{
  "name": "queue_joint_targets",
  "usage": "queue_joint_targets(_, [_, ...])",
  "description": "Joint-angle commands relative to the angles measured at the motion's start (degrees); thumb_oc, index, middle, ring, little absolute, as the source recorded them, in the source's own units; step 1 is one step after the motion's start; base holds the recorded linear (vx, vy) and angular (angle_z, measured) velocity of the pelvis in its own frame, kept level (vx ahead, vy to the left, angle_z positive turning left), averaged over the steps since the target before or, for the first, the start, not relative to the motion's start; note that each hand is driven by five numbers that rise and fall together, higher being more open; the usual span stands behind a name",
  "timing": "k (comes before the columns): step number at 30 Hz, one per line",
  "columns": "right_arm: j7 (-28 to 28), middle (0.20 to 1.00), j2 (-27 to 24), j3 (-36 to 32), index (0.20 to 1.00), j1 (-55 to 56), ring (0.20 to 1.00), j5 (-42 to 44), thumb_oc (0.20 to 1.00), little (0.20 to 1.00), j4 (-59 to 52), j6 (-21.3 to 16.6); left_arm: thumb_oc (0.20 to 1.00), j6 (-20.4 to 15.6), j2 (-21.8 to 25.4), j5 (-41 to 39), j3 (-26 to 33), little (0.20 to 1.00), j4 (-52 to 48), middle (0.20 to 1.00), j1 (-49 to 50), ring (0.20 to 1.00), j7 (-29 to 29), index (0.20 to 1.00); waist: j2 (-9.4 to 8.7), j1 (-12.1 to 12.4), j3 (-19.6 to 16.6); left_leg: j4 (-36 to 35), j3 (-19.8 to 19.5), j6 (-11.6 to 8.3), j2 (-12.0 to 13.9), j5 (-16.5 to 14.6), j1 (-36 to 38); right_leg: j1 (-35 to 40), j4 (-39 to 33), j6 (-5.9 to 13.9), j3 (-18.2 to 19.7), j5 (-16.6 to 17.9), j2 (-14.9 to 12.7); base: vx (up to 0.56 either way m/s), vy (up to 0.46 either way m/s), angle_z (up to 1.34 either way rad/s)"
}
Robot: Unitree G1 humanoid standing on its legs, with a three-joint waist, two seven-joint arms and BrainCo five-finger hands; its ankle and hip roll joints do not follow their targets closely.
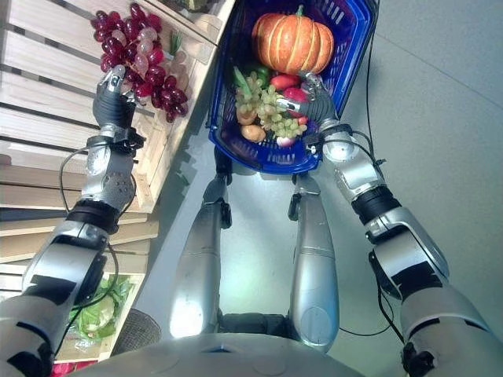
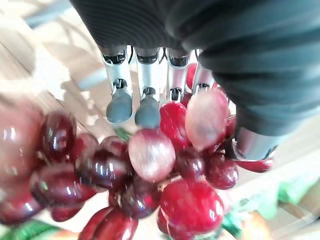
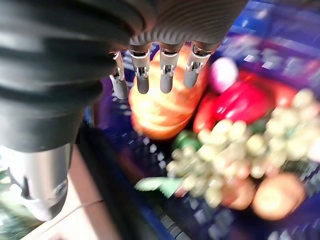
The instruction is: Pick up fruits and vegetables into the basket
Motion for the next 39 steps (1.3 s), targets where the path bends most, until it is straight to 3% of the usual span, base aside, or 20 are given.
queue_joint_targets(1, [3.0, 1.000, -0.2, -3.1, 1.000, 4.5, 1.000, 2.4, 1.000, 1.000, -6.0, -6.5, 0.200, -8.3, -1.3, 0.6, 4.7, 0.200, -5.9, 0.200, 1.3, 0.200, -3.2, 0.200, 0.73, 0.1, -1.6, 1.8, 2.1, 3.13, -6.0, -4.4, -0.1, 4.7, -2.2, 1.34, -3.6, -4.1, 4.1, 0.00, 0.000, 0.00])
queue_joint_targets(10, [9.2, 1.000, 0.3, -5.4, 1.000, 9.5, 1.000, -0.3, 1.000, 1.000, -15.2, -10.3, 0.200, -11.0, -2.7, 8.5, 5.8, 0.200, -18.0, 0.200, 4.5, 0.200, -1.8, 0.200, 0.88, 0.2, -1.6, 1.4, 2.4, 3.36, -6.0, -4.6, 1.3, 6.4, -2.5, 1.31, -3.9, -4.6, 3.7, 0.00, 0.000, 0.00])
queue_joint_targets(15, [11.2, 1.000, 0.2, -5.0, 1.000, 9.1, 1.000, -2.2, 1.000, 1.000, -18.6, -10.2, 0.200, -8.9, -2.8, 10.9, 4.9, 0.200, -23.9, 0.200, 3.5, 0.200, -0.9, 0.200, 0.80, 0.1, -1.6, 1.7, 2.5, 3.43, -6.1, -4.7, 1.5, 6.7, -2.6, 1.34, -4.1, -4.5, 3.4, 0.00, 0.000, 0.00])
queue_joint_targets(22, [10.7, 1.000, 0.3, -4.7, 1.000, 7.3, 1.000, -2.3, 1.000, 1.000, -19.0, -9.2, 0.200, -7.8, -2.6, 11.3, 4.4, 0.200, -23.9, 0.200, 2.0, 0.200, 0.8, 0.200, 0.79, 0.0, -1.6, 1.8, 2.8, 3.46, -6.0, -4.8, 1.4, 6.7, -2.6, 1.24, -4.0, -4.5, 3.4, 0.00, 0.000, 0.00])
queue_joint_targets(23, [10.6, 1.000, 0.1, -4.7, 1.000, 7.3, 1.000, -2.4, 1.000, 1.000, -19.0, -9.1, 0.200, -7.4, -2.5, 13.1, 4.3, 0.200, -23.5, 0.200, 1.9, 0.200, 2.8, 0.200, 0.81, 0.0, -1.6, 1.9, 2.9, 3.46, -5.9, -4.8, 1.3, 6.7, -2.6, 1.22, -3.9, -4.5, 3.5, 0.00, 0.000, 0.00])
queue_joint_targets(24, [10.2, 1.000, -0.1, -4.6, 1.000, 7.1, 1.000, -2.1, 1.000, 1.000, -18.8, -9.0, 0.200, -5.6, -1.7, 21.7, 4.0, 0.200, -22.0, 0.200, 1.7, 0.200, 10.2, 0.200, 0.84, -0.1, -1.6, 1.9, 3.0, 3.42, -5.9, -4.9, 1.2, 6.6, -2.6, 1.22, -3.8, -4.5, 3.5, 0.03, 0.013, 0.00])
queue_joint_targets(25, [9.9, 1.000, -0.4, -4.6, 1.000, 6.9, 1.000, -1.9, 1.000, 1.000, -18.6, -8.7, 0.448, -3.8, -0.5, 27.4, 3.4, 0.448, -20.6, 0.448, 1.2, 0.448, 15.9, 0.448, 0.93, -0.1, -1.6, 2.1, 3.0, 3.36, -5.9, -4.8, 1.2, 6.6, -2.4, 1.20, -3.8, -4.5, 3.5, 0.00, 0.000, 0.00])
queue_joint_targets(26, [9.5, 1.000, -0.6, -4.5, 1.000, 6.7, 1.000, -1.6, 1.000, 1.000, -18.6, -8.5, 1.000, -2.4, 0.0, 33.2, 3.2, 1.000, -19.5, 1.000, 1.0, 1.000, 20.6, 1.000, 0.98, 0.0, -1.6, 2.1, 3.0, 3.36, -6.0, -4.8, 1.2, 6.6, -2.4, 1.20, -3.8, -4.5, 3.5, 0.00, 0.000, 0.00])
queue_joint_targets(27, [9.0, 1.000, -0.9, -4.5, 1.000, 6.6, 1.000, -1.3, 1.000, 1.000, -18.4, -8.3, 1.000, 0.2, 1.1, 39.9, 2.6, 1.000, -17.8, 1.000, 0.7, 1.000, 25.9, 1.000, 1.02, 0.0, -1.6, 2.2, 3.2, 3.30, -5.9, -4.7, 1.1, 6.5, -2.4, 1.19, -3.8, -4.5, 3.5, 0.00, 0.000, 0.00])
queue_joint_targets(31, [4.3, 1.000, -3.6, -3.9, 1.000, 6.0, 1.000, 0.1, 1.000, 1.000, -16.7, -5.4, 1.000, 8.3, 6.9, 59.0, -0.7, 1.000, -10.5, 1.000, -2.3, 1.000, 37.9, 1.000, 0.96, -0.4, -1.6, 2.2, 3.6, 3.07, -5.6, -4.3, 0.7, 6.2, -2.6, 1.08, -3.7, -4.3, 3.6, 0.00, 0.009, 0.00])
queue_joint_targets(33, [3.5, 1.000, -5.9, -3.6, 1.000, 6.0, 1.000, 2.7, 1.000, 1.000, -15.4, -5.8, 1.000, 15.0, 11.6, 71.0, -4.5, 1.000, -6.5, 1.000, -4.9, 1.000, 43.0, 1.000, 1.03, -0.8, -1.6, 1.8, 4.0, 2.91, -5.3, -4.0, 0.7, 6.2, -2.9, 1.07, -3.6, -4.2, 3.7, 0.01, 0.065, -0.03])
queue_joint_targets(39, [4.8, 1.000, -8.7, -2.5, 1.000, 5.9, 1.000, 4.9, 1.000, 1.000, -14.3, -7.4, 1.000, 22.4, 17.4, 83.0, -12.3, 1.000, -0.2, 1.000, -9.7, 1.000, 44.5, 1.000, 1.54, -1.9, -1.6, 1.8, 5.1, 2.56, -4.8, -3.8, 0.4, 5.3, -2.7, 1.09, -3.2, -3.9, 3.5, 0.01, 0.071, -0.04])
